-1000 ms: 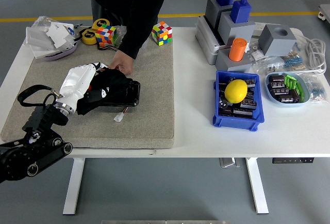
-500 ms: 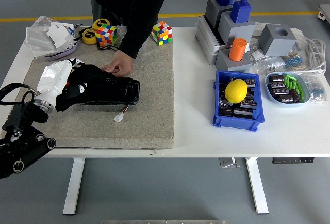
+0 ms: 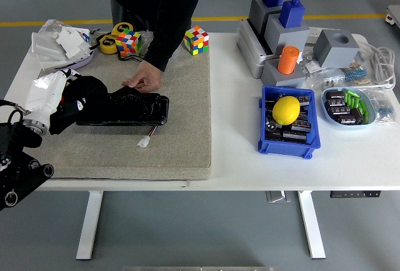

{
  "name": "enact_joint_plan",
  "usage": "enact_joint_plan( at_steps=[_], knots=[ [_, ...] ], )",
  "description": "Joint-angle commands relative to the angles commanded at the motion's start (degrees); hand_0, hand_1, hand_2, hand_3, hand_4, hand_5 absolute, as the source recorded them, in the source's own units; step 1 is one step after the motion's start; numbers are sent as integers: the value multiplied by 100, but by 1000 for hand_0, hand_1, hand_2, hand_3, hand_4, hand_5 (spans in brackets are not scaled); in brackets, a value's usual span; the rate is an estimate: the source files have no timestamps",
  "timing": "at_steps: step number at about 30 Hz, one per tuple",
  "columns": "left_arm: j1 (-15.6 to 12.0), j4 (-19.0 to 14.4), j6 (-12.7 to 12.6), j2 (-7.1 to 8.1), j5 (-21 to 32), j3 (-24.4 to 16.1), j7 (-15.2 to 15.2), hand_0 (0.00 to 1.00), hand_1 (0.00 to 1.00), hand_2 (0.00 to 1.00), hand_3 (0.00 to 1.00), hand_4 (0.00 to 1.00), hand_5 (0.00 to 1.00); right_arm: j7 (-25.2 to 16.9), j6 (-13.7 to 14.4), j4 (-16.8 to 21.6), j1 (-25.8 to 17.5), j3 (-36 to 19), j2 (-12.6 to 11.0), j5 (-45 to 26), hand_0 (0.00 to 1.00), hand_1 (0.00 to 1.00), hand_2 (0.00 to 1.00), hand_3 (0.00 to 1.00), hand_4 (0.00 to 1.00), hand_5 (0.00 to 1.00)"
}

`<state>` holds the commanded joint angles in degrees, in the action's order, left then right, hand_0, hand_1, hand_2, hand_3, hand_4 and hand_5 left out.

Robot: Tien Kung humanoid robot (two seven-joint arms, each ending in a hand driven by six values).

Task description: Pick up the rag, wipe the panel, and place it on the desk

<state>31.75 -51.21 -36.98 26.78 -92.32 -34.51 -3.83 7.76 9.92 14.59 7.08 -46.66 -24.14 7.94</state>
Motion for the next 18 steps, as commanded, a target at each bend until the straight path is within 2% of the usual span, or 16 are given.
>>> enact_joint_plan(
  at_steps=[4,18],
  knots=[
    [-28,75,0,-3,16,-6,-6,149,66,527,631,649,2,0,-1,-3,-6,3,1,-2,747,687,699,615,985,580],
    [-80,36,0,33,-131,-127,35,148,66,527,633,648,2,-11,5,4,-25,19,14,-10,747,687,699,617,987,583]
  ],
)
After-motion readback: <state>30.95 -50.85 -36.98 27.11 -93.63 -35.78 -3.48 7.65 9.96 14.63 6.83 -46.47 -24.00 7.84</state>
